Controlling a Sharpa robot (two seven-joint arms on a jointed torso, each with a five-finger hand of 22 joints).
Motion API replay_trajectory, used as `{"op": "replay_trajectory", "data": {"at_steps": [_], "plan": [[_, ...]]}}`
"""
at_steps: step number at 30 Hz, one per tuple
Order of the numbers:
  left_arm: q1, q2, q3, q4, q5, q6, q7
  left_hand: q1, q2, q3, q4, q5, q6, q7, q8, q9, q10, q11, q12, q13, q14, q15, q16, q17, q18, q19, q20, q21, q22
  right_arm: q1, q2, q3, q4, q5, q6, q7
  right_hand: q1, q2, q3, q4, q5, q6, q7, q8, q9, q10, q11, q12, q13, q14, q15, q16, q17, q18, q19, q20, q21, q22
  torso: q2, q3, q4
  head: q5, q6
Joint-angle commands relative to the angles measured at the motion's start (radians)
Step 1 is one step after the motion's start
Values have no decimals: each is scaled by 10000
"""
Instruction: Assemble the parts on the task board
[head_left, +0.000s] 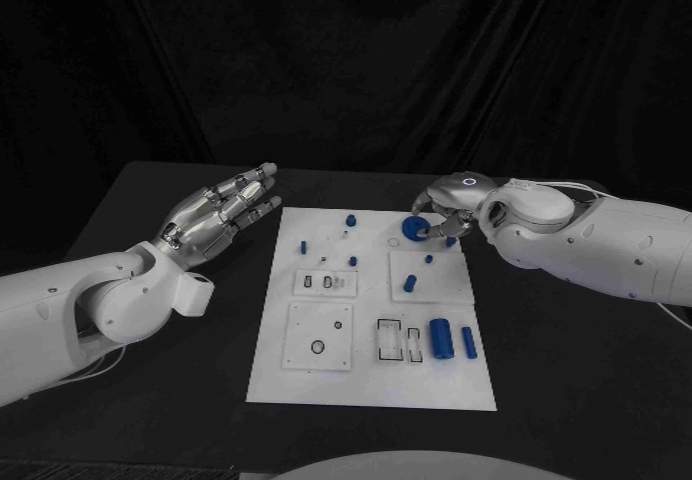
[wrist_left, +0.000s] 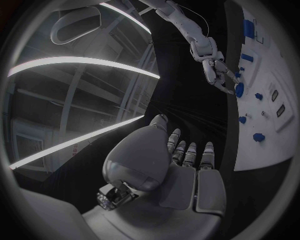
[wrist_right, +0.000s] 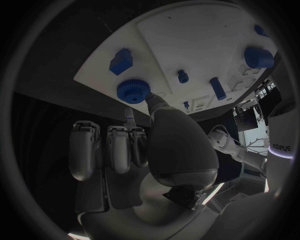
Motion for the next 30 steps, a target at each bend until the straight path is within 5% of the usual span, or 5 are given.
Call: {"op": "replay_trajectory", "data": {"at_steps": [1, 21, 26, 30], "plan": [[-11, 13, 9, 7, -5, 155, 109, 143, -10, 318, -19, 209, -55, -22, 213, 142, -45, 69, 233, 36, 47, 181, -96, -69, 483, 75, 69, -94, -107, -41, 24, 5, -44, -20, 228, -268, -26, 202, 28, -16, 93, -142, 31, 54, 59, 989, 130, 166, 2697, 999, 43, 200, 2675, -400, 414, 30, 207, 1975, -9, -14, 23, -12, -29], [-23, 33, 9, -25, -5, 253, 73, 158, -13, 382, -63, 226, -38, 11, 223, 146, -46, 91, 239, 36, 47, 236, -96, -69, 481, 82, 130, -88, -102, -119, 242, 5, -388, -20, 392, -227, -20, 440, 211, -284, 999, 343, 200, 258, 0, 989, 281, 166, 2697, 999, 165, 200, 2675, -390, 393, 153, 174, 1977, -14, -19, 21, 0, -90], [-25, 46, 9, -43, -5, 273, 56, 167, -15, 421, -89, 241, -37, 31, 225, 146, -44, 124, 256, 40, 47, 243, -96, -69, 484, 94, 162, -77, -93, -124, 271, 5, -428, -20, 410, -136, -13, 541, 491, -441, 1913, 990, 211, 494, 15, 989, 309, 166, 2697, 999, 175, 200, 2675, -375, 361, 169, 122, 1955, -14, -21, 24, -5, -108], [-27, 56, 9, -51, -5, 297, 40, 179, -18, 450, -114, 270, -38, 39, 226, 146, -43, 138, 255, 39, 47, 246, -96, -69, 486, 97, 179, -74, -90, -131, 287, 5, -439, -19, 438, -90, 92, 522, 620, -636, 2073, 1311, 175, 676, 127, 989, 312, 166, 2697, 999, 168, 200, 2675, -371, 354, 168, 105, 1951, -16, -20, 21, -2, -113]]}}
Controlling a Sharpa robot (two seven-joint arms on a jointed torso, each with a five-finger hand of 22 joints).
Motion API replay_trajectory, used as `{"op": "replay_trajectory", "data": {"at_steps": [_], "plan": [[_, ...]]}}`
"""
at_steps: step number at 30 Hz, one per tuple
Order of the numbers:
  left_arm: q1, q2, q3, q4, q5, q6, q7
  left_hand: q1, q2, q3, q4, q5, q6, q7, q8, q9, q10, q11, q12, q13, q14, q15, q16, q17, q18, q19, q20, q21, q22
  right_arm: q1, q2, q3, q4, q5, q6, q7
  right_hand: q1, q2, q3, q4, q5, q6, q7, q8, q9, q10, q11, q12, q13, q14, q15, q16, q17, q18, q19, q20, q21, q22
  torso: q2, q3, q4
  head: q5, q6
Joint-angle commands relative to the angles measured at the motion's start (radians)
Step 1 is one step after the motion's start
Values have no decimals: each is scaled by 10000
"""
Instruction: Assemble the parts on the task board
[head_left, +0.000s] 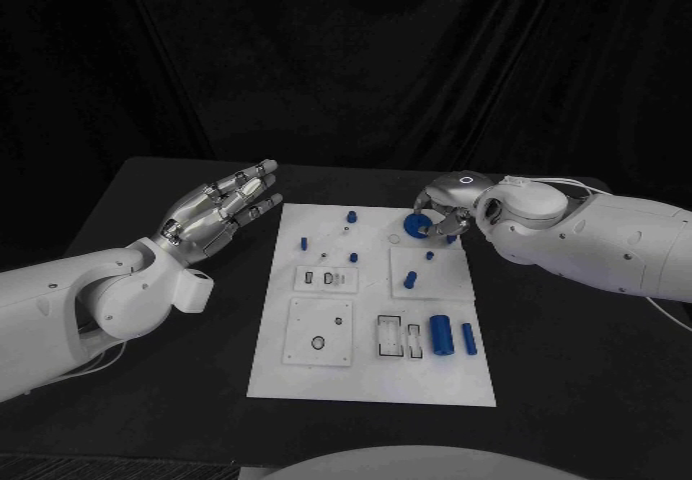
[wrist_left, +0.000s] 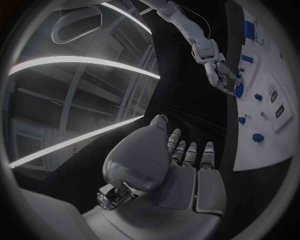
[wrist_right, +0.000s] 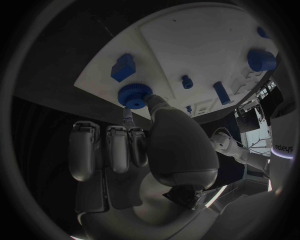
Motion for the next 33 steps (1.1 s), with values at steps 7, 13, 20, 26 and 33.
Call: {"op": "replay_trajectory", "data": {"at_steps": [7, 13, 20, 26, 33], "plan": [[-14, 22, 9, 1, -4, 201, 45, 217, -31, 524, -190, 233, -45, 49, 226, 145, -43, 147, 257, 39, -38, 178, -96, -69, 486, 25, 115, -67, -85, -50, 46, 1, -39, -27, 240, -27, 274, 141, 209, -489, -25, 675, -81, 666, 320, 1040, 57, 166, 2697, 1084, 1, 200, 2675, -366, 341, 16, 80, 1943, -2, -4, 1, 2, -14], [-17, 22, 9, -3, -4, 228, 24, 243, -44, 573, -246, 277, -33, 54, 230, 147, -43, 147, 255, 39, -38, 189, -96, -69, 486, 29, 127, -64, -82, -57, 62, 1, -45, -27, 315, -22, 448, 112, 264, -794, -383, 726, -95, 813, 491, 1040, 69, 166, 2697, 1084, -3, 200, 2675, -365, 342, 10, 68, 1949, -2, -2, 1, 7, -24], [-20, 23, 9, -7, -4, 262, 21, 260, -47, 609, -283, 302, -45, 55, 228, 146, -43, 149, 257, 39, -38, 200, -96, -69, 487, 36, 136, -59, -78, -59, 25, 2, 29, -27, 69, 58, 604, 173, 306, -1102, -321, 1001, -143, 1248, 865, 1040, 94, 166, 2697, 1084, -4, 200, 2675, -369, 352, 9, 66, 1965, -1, -1, -2, 16, -25], [-22, -25, 9, 12, -4, 246, 13, 276, -48, 658, -327, 324, -43, 53, 229, 146, -43, 153, 263, 41, -38, 217, -96, -69, 487, 42, 147, -54, -75, 23, -134, 3, 452, -28, -517, 57, 560, 190, 295, -1142, -226, 1038, -136, 1385, 1002, 1040, 103, 166, 2697, 1084, 6, 200, 2675, -373, 363, 13, 74, 1978, -1, -2, -1, 97, 11], [-22, -76, 9, 36, -4, 199, -24, 278, -67, 687, -360, 335, -23, 48, 234, 150, -39, 155, 287, 45, -38, 232, -96, -69, 487, 50, 156, -47, -69, 473, -124, 4, 1220, -28, -932, 53, 384, 188, 239, -1070, -216, 984, -130, 1441, 1090, 1040, 108, 166, 2697, 1084, 28, 200, 2675, -383, 385, 29, 97, 2003, 0, -4, -6, 118, -35]]}}
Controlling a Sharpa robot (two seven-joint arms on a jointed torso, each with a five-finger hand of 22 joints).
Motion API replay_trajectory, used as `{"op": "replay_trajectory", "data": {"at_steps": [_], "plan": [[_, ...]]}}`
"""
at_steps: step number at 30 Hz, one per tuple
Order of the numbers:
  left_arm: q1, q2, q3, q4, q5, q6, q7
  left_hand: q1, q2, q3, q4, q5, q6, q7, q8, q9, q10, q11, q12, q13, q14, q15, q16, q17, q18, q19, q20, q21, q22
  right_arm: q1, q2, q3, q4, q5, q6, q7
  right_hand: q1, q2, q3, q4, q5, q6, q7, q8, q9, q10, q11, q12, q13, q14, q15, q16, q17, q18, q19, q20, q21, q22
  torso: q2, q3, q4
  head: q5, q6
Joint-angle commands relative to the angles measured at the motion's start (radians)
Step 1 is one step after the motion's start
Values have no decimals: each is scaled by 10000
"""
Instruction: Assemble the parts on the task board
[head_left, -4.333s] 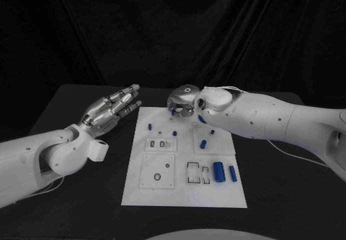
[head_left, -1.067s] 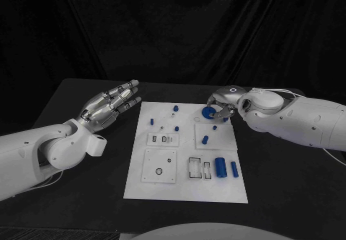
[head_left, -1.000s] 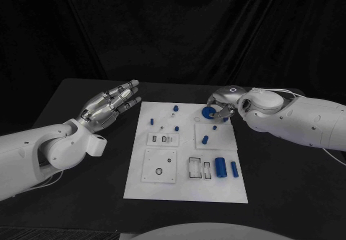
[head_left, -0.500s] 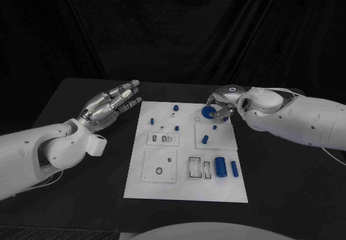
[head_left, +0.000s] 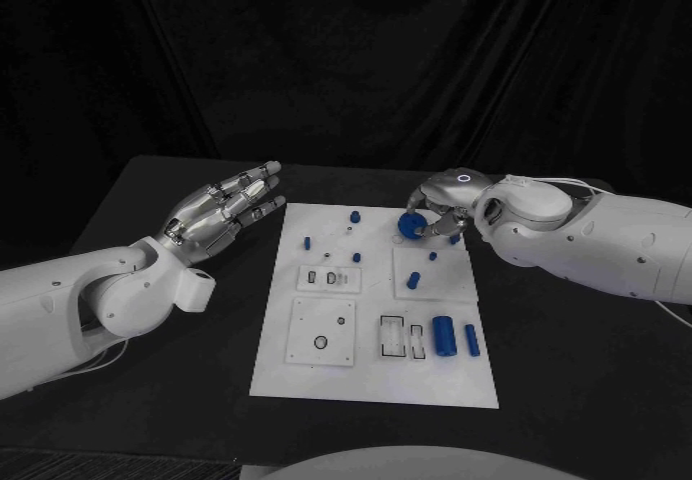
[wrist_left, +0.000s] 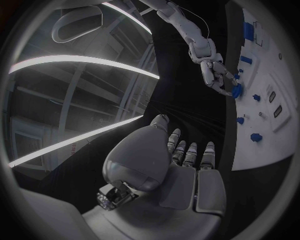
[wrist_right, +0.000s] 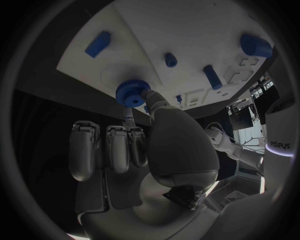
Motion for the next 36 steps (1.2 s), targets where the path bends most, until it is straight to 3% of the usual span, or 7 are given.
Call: {"op": "replay_trajectory", "data": {"at_steps": [1, 7, 12, 18, 23, 36], "plan": [[-11, 5, 9, 32, -3, 78, 66, 172, 37, 494, -167, 218, -23, 47, 136, 149, -40, 151, 173, 45, 48, 144, -96, -69, 488, 97, 1, -48, -71, 209, 73, 21, 319, -46, -606, -6, 185, 282, 343, -70, 73, 891, -105, 832, 982, 1039, 104, 166, 2697, 1083, 28, 200, 2675, -383, 385, 29, 100, 2003, 0, -2, -6, 8, -32], [-11, 56, 8, 22, -3, 79, 58, 169, 26, 510, -184, 225, -23, 43, 137, 150, -37, 153, 186, 47, 48, 156, -96, -69, 488, 100, 7, -46, -69, 402, 409, 22, 590, -46, -718, 81, 151, 281, 336, -58, 90, 878, -108, 844, 1001, 1039, 102, 166, 2697, 1083, 32, 200, 2675, -390, 401, 32, 120, 2021, -13, -12, 10, -3, -68], [-11, 97, 8, 10, -3, 101, 56, 161, 24, 523, -190, 224, -33, 40, 135, 148, -32, 165, 217, 53, 48, 163, -96, -69, 487, 102, 12, -45, -68, 450, 917, 22, 431, -45, -543, 195, 145, 288, 342, -59, 124, 877, -111, 853, 1014, 1039, 99, 166, 2697, 1083, 35, 200, 2675, -392, 407, 34, 127, 2028, -7, -10, 22, 14, -51], [-12, 140, 8, -49, -3, 133, 61, 152, 20, 539, -199, 223, -53, 37, 130, 145, -23, 187, 244, 58, 50, 173, -94, -67, 487, 101, 19, -46, -69, 390, 1407, 22, 38, -45, -392, 303, 141, 290, 343, -59, 128, 874, -108, 854, 1017, 1039, 96, 166, 2697, 1083, 39, 200, 2675, -390, 402, 35, 120, 2022, -2, -19, 25, -10, -27], [-13, 190, 8, -87, -3, 161, 65, 150, 22, 544, -201, 223, -57, 36, 129, 145, -22, 190, 244, 58, 50, 178, -94, -67, 486, 101, 20, -46, -69, 310, 1764, 22, -298, -45, -212, 373, 140, 292, 345, -59, 129, 872, -107, 854, 1019, 1039, 95, 166, 2697, 1083, 41, 200, 2675, -389, 400, 36, 117, 2021, 10, -23, 64, -88, -30], [-13, 241, 8, -110, -3, 173, 66, 143, 23, 567, -212, 224, -73, 33, 124, 143, -17, 200, 266, 62, 55, 210, -86, -63, 484, 103, 28, -44, -68, 143, 2331, 23, -919, -45, 334, 428, 138, 298, 361, -71, 128, 807, -91, 826, 1021, 1039, 100, 166, 2697, 1083, 61, 200, 2675, -382, 385, 49, 96, 2005, 11, -11, 2, -67, -43]]}}
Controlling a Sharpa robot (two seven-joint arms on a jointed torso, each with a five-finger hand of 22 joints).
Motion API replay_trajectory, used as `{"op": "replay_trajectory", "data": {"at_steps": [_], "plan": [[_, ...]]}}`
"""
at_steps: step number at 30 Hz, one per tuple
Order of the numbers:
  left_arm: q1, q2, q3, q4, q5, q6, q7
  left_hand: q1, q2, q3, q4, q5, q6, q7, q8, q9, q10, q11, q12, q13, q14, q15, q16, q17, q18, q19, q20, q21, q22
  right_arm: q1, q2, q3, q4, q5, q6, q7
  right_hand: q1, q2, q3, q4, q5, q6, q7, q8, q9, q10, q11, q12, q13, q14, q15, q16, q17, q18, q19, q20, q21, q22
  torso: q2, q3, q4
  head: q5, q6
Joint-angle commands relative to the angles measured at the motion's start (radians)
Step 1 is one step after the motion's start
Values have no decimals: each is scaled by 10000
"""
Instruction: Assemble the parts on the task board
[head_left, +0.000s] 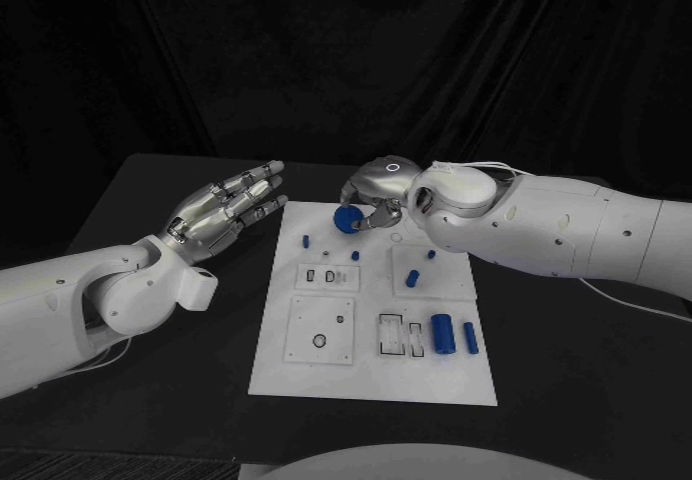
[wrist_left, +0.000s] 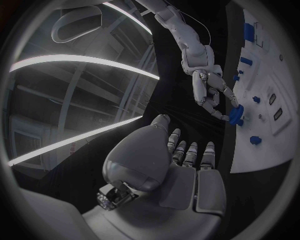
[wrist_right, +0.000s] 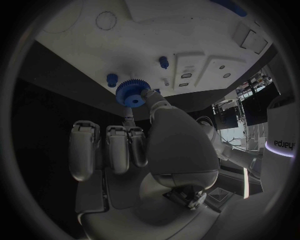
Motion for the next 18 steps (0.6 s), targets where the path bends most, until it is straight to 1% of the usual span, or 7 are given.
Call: {"op": "replay_trajectory", "data": {"at_steps": [1, 7, 11, 18], "plan": [[-10, 11, 9, 9, -2, 130, 118, 143, 23, 333, 20, 111, -71, 33, 108, 143, 50, 131, 263, 60, -40, 116, -86, -63, 485, 101, 26, -44, -68, -59, 57, 7, -86, -41, 360, 26, 138, 298, 362, -72, 127, 789, -77, 824, 1014, 1038, 100, 166, 2697, 1083, 61, 200, 2674, -382, 384, 49, 94, 2004, 6, 4, -21, 14, -1], [-11, 22, 9, 6, -2, 141, 116, 143, 23, 333, 20, 111, -71, 33, 108, 143, 50, 131, 263, 60, -40, 116, -86, -63, 485, 101, 26, -44, -68, -108, 140, 7, -191, -41, 441, 24, 135, 301, 370, -78, 112, 757, -67, 808, 1014, 1038, 107, 166, 2697, 1083, 70, 200, 2674, -381, 383, 56, 91, 2003, 8, 13, -10, -8, -9], [-11, 30, 9, 5, -2, 149, 113, 143, 23, 333, 20, 111, -71, 33, 108, 143, 50, 131, 263, 60, -40, 116, -86, -63, 485, 101, 26, -44, -68, -130, 180, 7, -266, -41, 464, 18, 132, 301, 377, -85, 99, 724, -57, 789, 1012, 1038, 114, 166, 2697, 1083, 79, 200, 2674, -379, 378, 63, 83, 1998, -9, 12, -27, -21, -18], [-11, 25, 9, -3, -2, 159, 99, 139, 21, 344, 13, 112, -72, 34, 107, 143, 52, 136, 272, 61, -38, 129, -83, -61, 483, 103, 31, -43, -67, -176, 271, 7, -419, -41, 488, 10, 117, 303, 405, -105, 49, 604, -25, 709, 996, 1038, 137, 166, 2697, 1083, 104, 200, 2674, -379, 378, 89, 81, 2001, -8, 19, -36, -3, -27]]}}
